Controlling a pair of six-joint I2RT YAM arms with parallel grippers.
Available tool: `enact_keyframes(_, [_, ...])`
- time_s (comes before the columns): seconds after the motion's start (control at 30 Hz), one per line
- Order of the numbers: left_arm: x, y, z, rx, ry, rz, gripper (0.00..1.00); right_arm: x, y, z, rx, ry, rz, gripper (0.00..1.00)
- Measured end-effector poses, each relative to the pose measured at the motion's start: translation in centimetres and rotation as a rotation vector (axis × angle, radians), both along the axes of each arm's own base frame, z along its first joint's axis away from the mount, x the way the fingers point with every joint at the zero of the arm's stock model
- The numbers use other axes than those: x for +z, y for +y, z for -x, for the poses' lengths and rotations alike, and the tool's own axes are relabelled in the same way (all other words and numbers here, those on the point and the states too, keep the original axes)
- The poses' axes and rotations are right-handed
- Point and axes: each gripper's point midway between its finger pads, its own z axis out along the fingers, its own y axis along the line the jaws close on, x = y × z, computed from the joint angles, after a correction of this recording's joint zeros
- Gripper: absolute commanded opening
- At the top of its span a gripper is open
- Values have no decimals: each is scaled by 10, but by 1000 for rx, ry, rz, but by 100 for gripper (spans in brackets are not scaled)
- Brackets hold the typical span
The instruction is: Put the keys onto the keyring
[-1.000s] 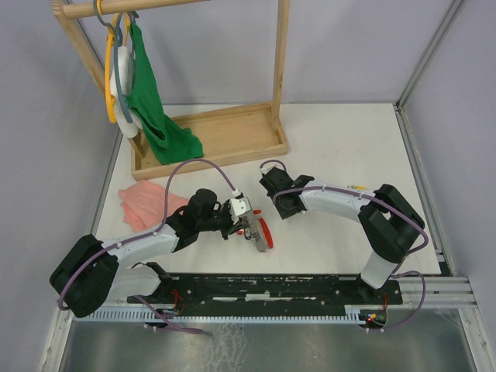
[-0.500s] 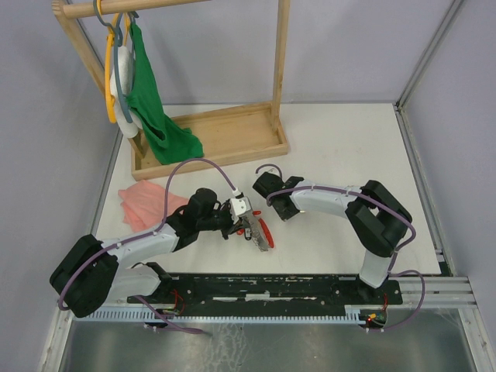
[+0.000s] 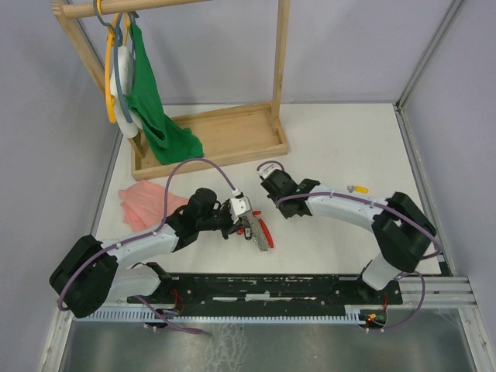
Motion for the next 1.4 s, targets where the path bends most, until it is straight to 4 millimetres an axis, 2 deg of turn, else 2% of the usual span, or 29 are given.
enact_keyframes(0.23, [13,1,-1,-5,-77,45,3,49,10,8,149,-198,-248,1])
enact_keyframes(0.33, [14,3,0,-3,-107,62,3,61,18,12,265,-261,-296,1])
enact_keyframes(0.47, [13,6,-3,13,-157,78,3,73,29,15,336,-303,-357,1])
enact_keyframes(0.7, [18,4,-7,5,-211,97,3,111,45,26,466,-392,-474,1])
enact_keyframes(1.0, [20,4,-7,-20,-263,100,3,121,58,55,667,-379,-569,1])
enact_keyframes(1.2, [23,5,-1,-59,-285,95,3,112,61,72,772,-371,-604,1])
enact_keyframes(1.4, [21,2,3,-103,-309,102,3,106,62,73,872,-413,-539,1])
